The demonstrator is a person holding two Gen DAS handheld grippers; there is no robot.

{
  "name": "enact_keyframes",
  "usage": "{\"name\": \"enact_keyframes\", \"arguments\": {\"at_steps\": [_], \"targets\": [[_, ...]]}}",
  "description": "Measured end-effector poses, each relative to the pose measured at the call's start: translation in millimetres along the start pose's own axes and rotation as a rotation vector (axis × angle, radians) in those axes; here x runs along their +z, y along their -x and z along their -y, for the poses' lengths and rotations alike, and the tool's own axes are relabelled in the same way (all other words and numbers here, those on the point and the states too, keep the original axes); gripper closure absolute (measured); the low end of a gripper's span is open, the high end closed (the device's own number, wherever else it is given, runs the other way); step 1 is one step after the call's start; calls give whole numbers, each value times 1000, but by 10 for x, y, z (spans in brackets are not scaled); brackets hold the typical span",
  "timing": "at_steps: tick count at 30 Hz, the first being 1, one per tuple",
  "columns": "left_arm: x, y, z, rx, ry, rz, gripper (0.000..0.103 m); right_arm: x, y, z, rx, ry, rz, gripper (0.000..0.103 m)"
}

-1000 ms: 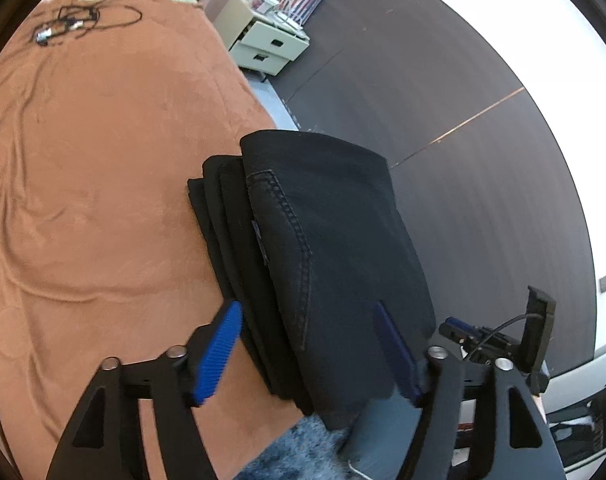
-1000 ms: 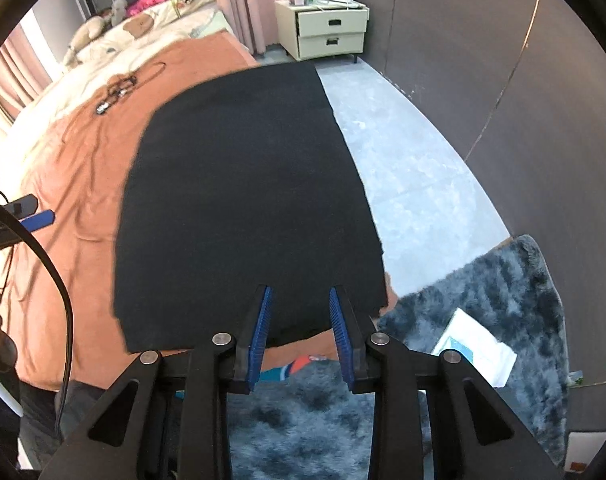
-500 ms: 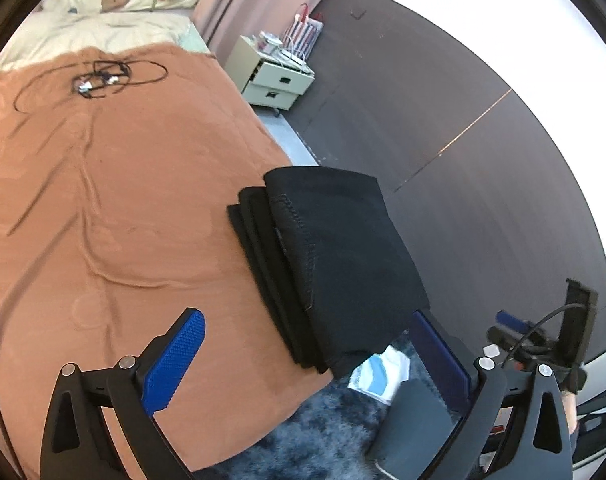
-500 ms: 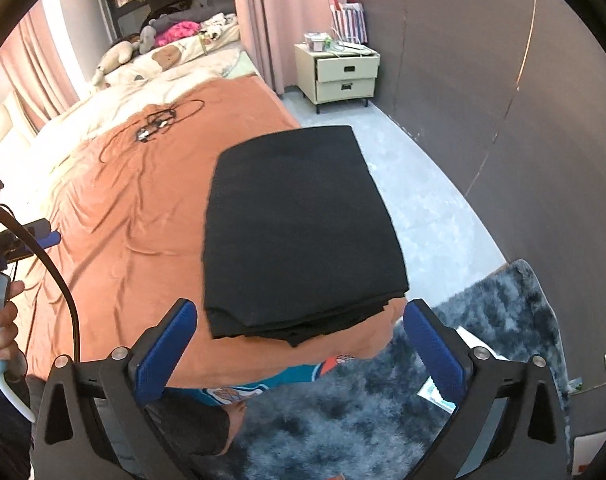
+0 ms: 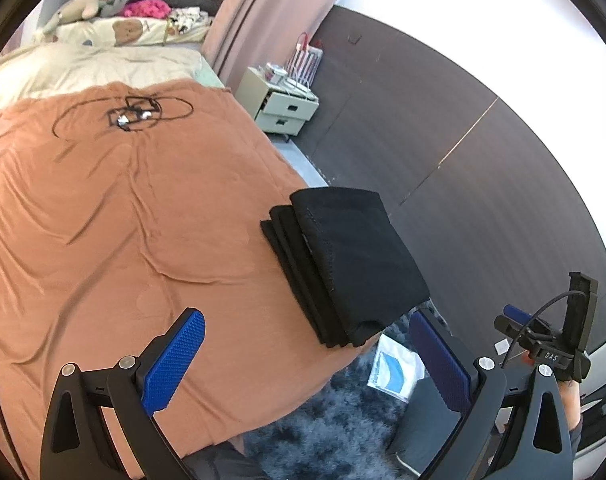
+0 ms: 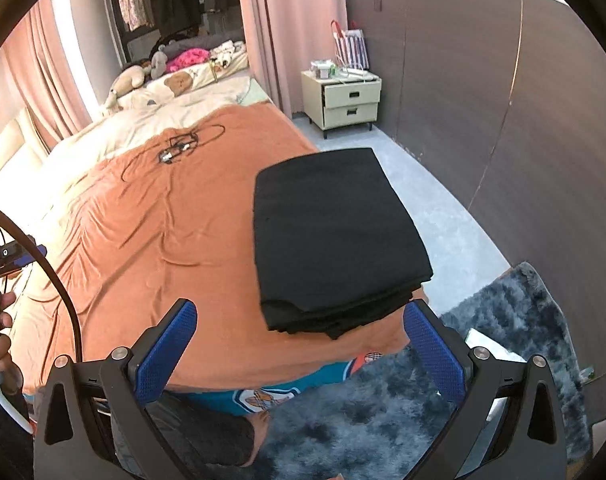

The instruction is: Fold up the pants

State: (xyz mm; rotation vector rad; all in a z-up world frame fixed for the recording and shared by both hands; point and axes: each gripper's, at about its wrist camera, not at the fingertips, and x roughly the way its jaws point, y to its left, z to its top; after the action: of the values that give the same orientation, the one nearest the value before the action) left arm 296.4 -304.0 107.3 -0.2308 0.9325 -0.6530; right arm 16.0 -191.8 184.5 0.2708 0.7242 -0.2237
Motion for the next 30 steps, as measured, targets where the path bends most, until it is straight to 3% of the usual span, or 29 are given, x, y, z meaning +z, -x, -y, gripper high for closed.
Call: {"name": "enact_keyframes", "arguments": {"at_steps": [14,22,30], "targets": [[-376,945,-209,29,-87,76,0,-526,472,-533,13,20,117,0],[-612,1635,-411,110,-102,183,0,-852,587,-878,42,59,169,0],[-882,2078,-589,172,-129,227,0,-1089,638,-1020,87,65,203,0]]}}
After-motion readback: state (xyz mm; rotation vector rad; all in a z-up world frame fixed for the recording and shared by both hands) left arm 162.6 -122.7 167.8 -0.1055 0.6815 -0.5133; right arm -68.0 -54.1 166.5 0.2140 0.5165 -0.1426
